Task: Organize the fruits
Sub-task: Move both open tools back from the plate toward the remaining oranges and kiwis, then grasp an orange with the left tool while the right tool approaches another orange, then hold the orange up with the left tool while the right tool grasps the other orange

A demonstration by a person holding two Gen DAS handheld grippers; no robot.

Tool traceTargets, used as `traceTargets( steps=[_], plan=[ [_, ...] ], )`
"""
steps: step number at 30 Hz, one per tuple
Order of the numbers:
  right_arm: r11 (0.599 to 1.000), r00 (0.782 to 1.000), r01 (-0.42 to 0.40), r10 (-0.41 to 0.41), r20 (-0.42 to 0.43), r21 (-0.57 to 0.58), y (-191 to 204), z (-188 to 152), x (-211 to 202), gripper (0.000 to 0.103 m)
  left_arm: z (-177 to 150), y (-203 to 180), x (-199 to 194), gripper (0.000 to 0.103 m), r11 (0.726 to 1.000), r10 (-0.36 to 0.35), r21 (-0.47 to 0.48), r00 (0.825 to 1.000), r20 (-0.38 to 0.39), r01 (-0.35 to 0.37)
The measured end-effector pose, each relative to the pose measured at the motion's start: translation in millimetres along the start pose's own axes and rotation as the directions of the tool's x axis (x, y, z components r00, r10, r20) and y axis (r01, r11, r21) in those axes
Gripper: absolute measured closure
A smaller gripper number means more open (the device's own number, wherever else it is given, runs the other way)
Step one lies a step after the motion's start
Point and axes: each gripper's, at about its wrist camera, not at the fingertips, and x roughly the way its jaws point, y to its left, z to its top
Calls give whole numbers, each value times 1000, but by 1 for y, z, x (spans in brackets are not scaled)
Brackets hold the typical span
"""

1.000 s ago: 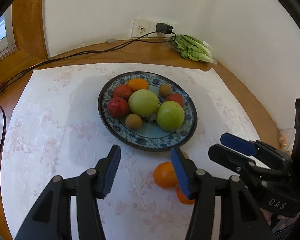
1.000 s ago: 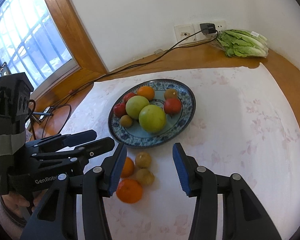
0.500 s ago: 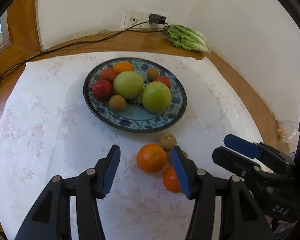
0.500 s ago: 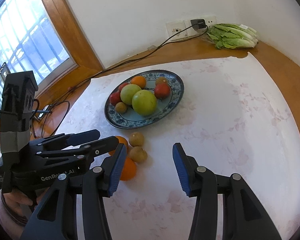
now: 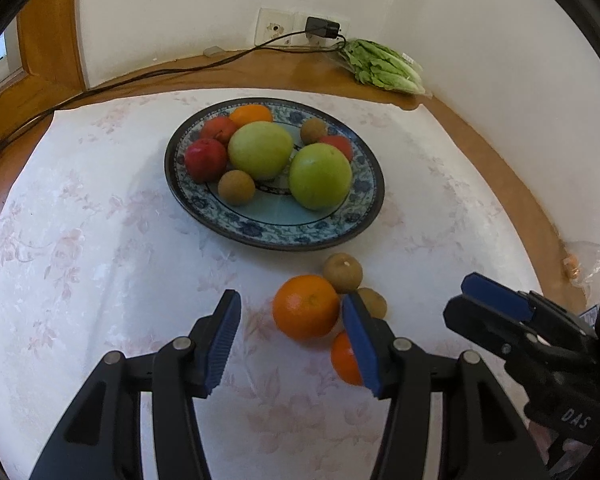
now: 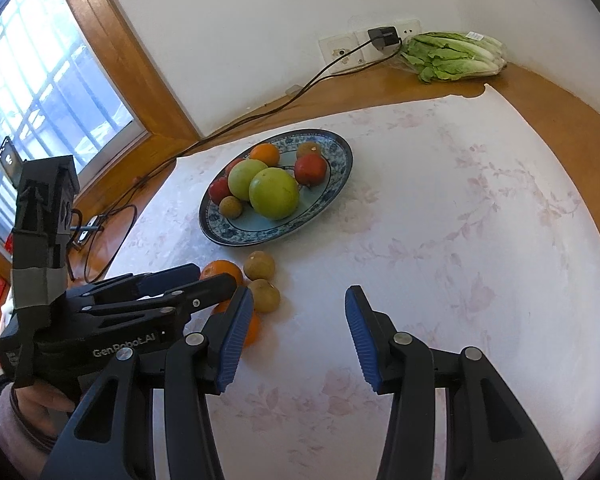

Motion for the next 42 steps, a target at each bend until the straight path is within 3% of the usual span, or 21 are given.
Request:
traceTargets(
  steps=[6,19,42],
  plan=[
    [1000,1000,-3,3,-7,5,0,-1,1,54,0,-1,1,66,999,-49,-8,999,-2,49],
    [1000,1000,-6,7,-16,6,-1,-3,6,54,-1,-4,-1,66,998,-61,-7,998,9,61],
    [999,999,-1,-1,-52,-46,25,-14,9,54,-9,35,-29,67,996,-39,-76,997,61,44]
  ],
)
